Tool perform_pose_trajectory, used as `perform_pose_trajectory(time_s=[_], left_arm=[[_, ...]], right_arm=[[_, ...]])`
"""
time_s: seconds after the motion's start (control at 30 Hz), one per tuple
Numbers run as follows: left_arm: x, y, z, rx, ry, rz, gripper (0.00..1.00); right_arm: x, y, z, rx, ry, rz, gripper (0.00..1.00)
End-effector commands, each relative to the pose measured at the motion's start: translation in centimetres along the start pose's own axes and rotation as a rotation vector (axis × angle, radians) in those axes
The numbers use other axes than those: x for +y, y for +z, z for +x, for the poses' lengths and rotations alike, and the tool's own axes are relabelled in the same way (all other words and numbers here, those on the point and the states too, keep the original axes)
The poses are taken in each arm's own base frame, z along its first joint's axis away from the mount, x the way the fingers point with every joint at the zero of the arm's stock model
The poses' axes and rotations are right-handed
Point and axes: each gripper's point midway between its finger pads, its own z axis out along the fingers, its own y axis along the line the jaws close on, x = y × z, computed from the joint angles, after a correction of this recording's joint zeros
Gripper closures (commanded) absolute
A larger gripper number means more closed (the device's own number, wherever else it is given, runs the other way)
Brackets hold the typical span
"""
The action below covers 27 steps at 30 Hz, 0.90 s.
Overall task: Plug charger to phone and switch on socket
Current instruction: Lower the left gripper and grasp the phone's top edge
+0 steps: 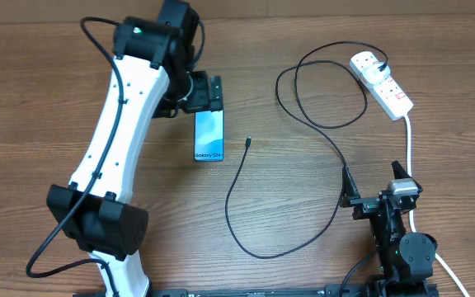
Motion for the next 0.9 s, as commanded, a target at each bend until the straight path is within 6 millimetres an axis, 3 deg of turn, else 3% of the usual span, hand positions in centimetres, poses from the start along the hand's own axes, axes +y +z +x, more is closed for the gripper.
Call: perform_pose_trajectory(time_s=[0.0,0.43,0.67,0.87], left_arm=[[-0.7,2.7,0.0,0.015,-0.028,-0.027,0.00],[1.3,12.1,-1.0,0.099,-0.019,-0.174,0.00],[2.3,14.7,-1.4,0.141,-0.013,-0.176,0.00],[2.0,17.4,-0.8,0.210,0.002,-0.119,0.01]], right_arm=[[-0.1,0.0,0.1,-0.007,-0.001,0.007,0.00],[-0.1,0.0,0.1,-0.006,-0.001,0.007,0.00],[-0.1,0.0,0.1,-0.006,-0.001,0.007,0.00],[-0.1,0.0,0.1,-0.006,-0.001,0.007,0.00]])
